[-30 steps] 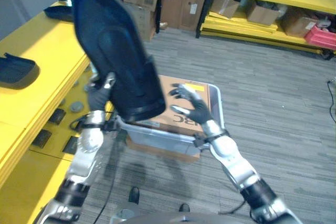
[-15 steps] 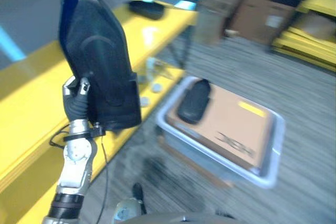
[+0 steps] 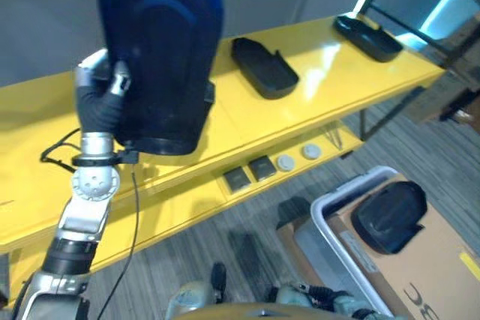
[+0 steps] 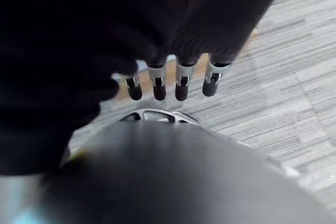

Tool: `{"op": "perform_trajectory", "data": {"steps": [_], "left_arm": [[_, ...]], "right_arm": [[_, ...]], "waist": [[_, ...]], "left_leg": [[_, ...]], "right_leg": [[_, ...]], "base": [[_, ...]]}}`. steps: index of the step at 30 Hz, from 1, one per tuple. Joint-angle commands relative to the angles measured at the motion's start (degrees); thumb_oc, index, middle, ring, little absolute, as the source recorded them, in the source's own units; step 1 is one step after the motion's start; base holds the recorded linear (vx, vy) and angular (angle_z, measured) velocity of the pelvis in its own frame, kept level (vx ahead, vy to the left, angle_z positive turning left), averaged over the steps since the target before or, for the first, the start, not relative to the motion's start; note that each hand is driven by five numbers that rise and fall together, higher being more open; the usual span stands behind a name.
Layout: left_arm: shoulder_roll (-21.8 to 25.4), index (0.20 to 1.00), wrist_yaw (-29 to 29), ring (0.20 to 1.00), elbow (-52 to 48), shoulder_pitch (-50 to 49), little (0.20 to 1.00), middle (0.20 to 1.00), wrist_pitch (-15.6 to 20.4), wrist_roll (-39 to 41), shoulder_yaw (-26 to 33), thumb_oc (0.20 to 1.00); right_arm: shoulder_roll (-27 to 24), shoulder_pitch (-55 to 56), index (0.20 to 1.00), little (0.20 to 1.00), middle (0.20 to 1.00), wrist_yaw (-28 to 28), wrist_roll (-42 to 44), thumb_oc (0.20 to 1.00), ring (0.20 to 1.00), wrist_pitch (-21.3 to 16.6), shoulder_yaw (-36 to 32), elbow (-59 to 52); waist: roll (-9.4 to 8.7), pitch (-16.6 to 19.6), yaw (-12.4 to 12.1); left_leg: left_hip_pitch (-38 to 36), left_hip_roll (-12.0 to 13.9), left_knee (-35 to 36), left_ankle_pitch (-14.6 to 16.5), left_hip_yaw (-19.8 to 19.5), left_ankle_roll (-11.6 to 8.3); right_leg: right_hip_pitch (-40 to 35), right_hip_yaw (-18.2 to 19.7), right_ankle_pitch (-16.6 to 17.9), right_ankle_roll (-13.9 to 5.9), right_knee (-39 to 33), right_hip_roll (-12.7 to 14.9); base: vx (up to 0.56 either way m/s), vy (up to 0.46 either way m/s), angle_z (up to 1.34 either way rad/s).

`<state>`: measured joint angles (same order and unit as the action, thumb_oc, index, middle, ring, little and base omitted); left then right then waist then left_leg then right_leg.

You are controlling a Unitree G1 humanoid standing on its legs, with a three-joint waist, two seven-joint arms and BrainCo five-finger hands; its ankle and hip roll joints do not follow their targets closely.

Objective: Move parts from the plastic box to the shelf.

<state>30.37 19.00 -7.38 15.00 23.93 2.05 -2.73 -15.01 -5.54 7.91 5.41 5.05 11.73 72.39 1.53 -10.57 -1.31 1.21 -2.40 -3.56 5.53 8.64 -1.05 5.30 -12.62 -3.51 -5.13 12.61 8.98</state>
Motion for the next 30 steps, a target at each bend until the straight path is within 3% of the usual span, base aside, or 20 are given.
{"op": "perform_trajectory", "data": {"steps": [1, 5, 6, 8, 9, 11, 12, 15, 17, 18, 19, 22, 25, 30], "left_arm": [[0.0, 0.2, 0.0, 0.2, -8.6, 3.6, 0.2, 0.2, 2.7, -1.0, -0.3, 0.2], [-0.5, 0.2, -0.8, 0.2, -12.2, 1.3, 0.2, 0.2, -0.4, -0.8, 0.8, 0.2], [-0.6, 0.2, -1.5, 0.2, -13.4, 0.0, 0.2, 0.2, -1.6, 0.3, 1.2, 0.2], [-0.6, 0.2, -2.7, 0.2, -13.5, -0.8, 0.2, 0.2, -2.1, 1.8, 1.6, 0.2], [-1.1, 0.2, -5.5, 0.2, -12.5, -1.3, 0.2, 0.2, -2.6, 4.4, 1.9, 0.2], [-2.0, 0.2, -6.0, 0.2, -12.5, -2.3, 0.2, 0.2, -2.6, 3.9, 1.8, 0.2], [-2.0, 0.2, -5.3, 0.2, -12.5, -2.9, 0.2, 0.2, -3.3, 3.6, 1.6, 0.2], [-1.4, 0.2, -4.2, 0.2, -11.4, -3.1, 0.2, 0.2, -4.5, 3.5, 1.5, 0.2], [0.2, 0.2, -1.1, 0.2, -8.8, -2.6, 0.2, 0.2, -2.7, 2.1, 0.6, 0.2], [0.9, 0.2, 0.7, 0.2, -8.5, -2.7, 0.2, 0.2, -3.9, 0.5, 0.9, 0.2], [1.1, 0.2, 0.7, 0.2, -7.3, -3.3, 0.2, 0.2, -6.1, 4.3, 1.3, 0.2], [0.7, 0.2, 0.2, 0.2, -6.5, -3.7, 0.2, 0.2, -8.1, 8.0, 1.2, 0.2], [-3.0, 0.2, 0.9, 0.2, -2.0, -3.7, 0.2, 0.2, -12.4, 13.9, -1.0, 0.2], [-6.9, 0.2, 5.9, 0.2, 6.8, 1.2, 0.2, 0.2, -14.3, 11.1, -5.7, 0.2]], "right_arm": [[-1.2, 1.1, 1.0, 1.0, 1.0, 0.0, 0.3, 1.0, 1.0, 0.6, -1.7, 5.2], [-0.5, 1.2, 1.0, 1.0, 1.0, 2.6, -4.5, 1.0, 1.0, 0.2, -0.5, 6.0], [-0.5, 1.5, 1.0, 1.0, 1.0, 2.9, -7.2, 1.0, 1.0, 0.5, 0.5, 5.9], [-1.0, 1.5, 1.0, 1.0, 1.0, 0.9, -7.9, 1.0, 1.0, 1.2, 1.5, 6.4], [-2.1, 1.4, 1.0, 1.0, 1.0, -2.5, -1.4, 1.0, 1.0, 0.3, 1.9, 7.9], [-3.5, -0.3, 1.0, 1.0, 1.0, -1.8, 6.7, 1.0, 1.0, 0.0, -0.2, 8.0], [-4.1, -1.8, 1.0, 1.0, 1.0, -1.1, 8.5, 1.0, 1.0, 0.8, -2.0, 7.3], [-4.0, -2.9, 1.0, 1.0, 1.0, -2.4, 7.8, 1.0, 1.0, 1.6, -2.8, 6.1], [-4.0, -1.1, 1.0, 1.0, 1.0, -3.3, 11.5, 1.0, 1.0, 1.3, -4.0, 5.4], [-3.5, -0.2, 1.0, 1.0, 1.0, -2.3, 9.8, 1.0, 1.0, 4.5, -5.2, 4.9], [-2.1, 1.8, 1.0, 1.0, 1.0, -2.7, 4.2, 1.0, 1.0, 4.1, -4.6, 5.4], [-1.1, 3.1, 1.0, 1.0, 1.0, -2.1, 3.9, 1.0, 1.0, 4.0, -3.7, 5.7], [1.1, 5.5, 1.0, 1.0, 1.0, -3.1, 5.5, 1.0, 1.0, 5.7, -1.8, 4.4], [1.4, 6.9, 1.0, 1.0, 1.0, -2.4, 4.2, 1.0, 1.0, 5.4, 0.0, 3.5]], "waist": [[-1.17, 4.3, 2.2], [-2.25, 4.7, 1.2], [-2.97, 3.7, -0.2], [-3.4, 2.7, -1.8], [-3.59, 2.2, -2.8], [-3.22, 2.7, -2.5], [-2.54, 3.0, -2.6], [-2.08, 3.6, -2.4], [-1.58, 4.3, -1.6], [-1.3, 4.5, -1.2], [-1.03, 4.8, -0.8], [-0.93, 5.0, -0.6], [-0.55, 5.2, 1.0], [-0.38, 4.4, 4.0]], "left_leg": [[-4.5, -1.9, 8.6, -7.2, -13.2, 3.32], [-6.0, -3.0, 7.2, -6.9, -14.2, 2.45], [-1.8, -3.8, -1.1, -7.7, -12.6, 1.02], [4.0, -4.3, -10.0, -9.7, -13.6, -0.71], [8.1, -2.2, -13.0, -11.3, -13.3, -2.47], [5.9, 3.4, -7.6, -11.6, -11.4, -3.73], [4.0, 5.2, -2.7, -11.8, -12.7, -3.85], [1.4, 5.4, 2.4, -10.4, -12.5, -3.34], [-1.2, 5.5, 6.1, -10.3, -11.6, -2.98], [-2.3, 5.3, 7.5, -9.9, -11.3, -2.5], [-3.0, 5.6, 8.6, -9.7, -10.5, -2.39], [-3.0, 5.5, 8.6, -9.4, -10.4, -2.28], [-2.9, 5.7, 8.6, -8.6, -8.9, -2.3], [-1.8, 6.1, 8.6, -8.7, -6.5, -2.41]], "right_leg": [[1.6, 6.9, 10.7, -0.95, -8.1, -5.3], [-2.0, 7.7, 11.5, -0.48, -12.5, -5.2], [-5.3, 7.0, 11.4, 0.13, -14.6, -4.3], [-8.5, 7.5, 11.2, 0.61, -16.8, -4.2], [-10.0, 7.1, 10.8, 0.52, -17.2, -4.1], [-10.2, 5.7, 10.5, -0.08, -17.5, -3.3], [-10.0, 6.6, 10.3, -0.29, -17.6, -3.1], [-9.9, 6.8, 10.2, -0.43, -17.6, -2.3], [-9.7, 6.2, 9.9, -0.84, -17.0, -1.6], [-9.9, 5.8, 9.6, -0.98, -16.7, -1.1], [-9.9, 4.7, 9.6, -1.37, -16.8, -0.6], [-9.9, 4.1, 9.8, -1.66, -16.9, -0.2], [-9.4, 4.2, 9.9, -2.12, -17.6, -0.1], [-7.5, 5.7, 9.8, -1.88, -17.5, -1.1]], "base": [[0.1, -0.157, 1.74], [0.12, -0.157, 1.32], [0.12, -0.097, 0.88], [0.07, -0.019, 0.94], [0.04, 0.079, 0.88], [0.06, 0.172, 0.49], [0.12, 0.201, 0.29], [0.09, 0.149, -0.17], [0.16, 0.139, -0.47], [0.23, 0.102, -0.34], [0.2, 0.071, -0.34], [0.11, -0.008, -0.13], [0.1, -0.045, 0.04], [-0.01, -0.005, -0.12]]}}
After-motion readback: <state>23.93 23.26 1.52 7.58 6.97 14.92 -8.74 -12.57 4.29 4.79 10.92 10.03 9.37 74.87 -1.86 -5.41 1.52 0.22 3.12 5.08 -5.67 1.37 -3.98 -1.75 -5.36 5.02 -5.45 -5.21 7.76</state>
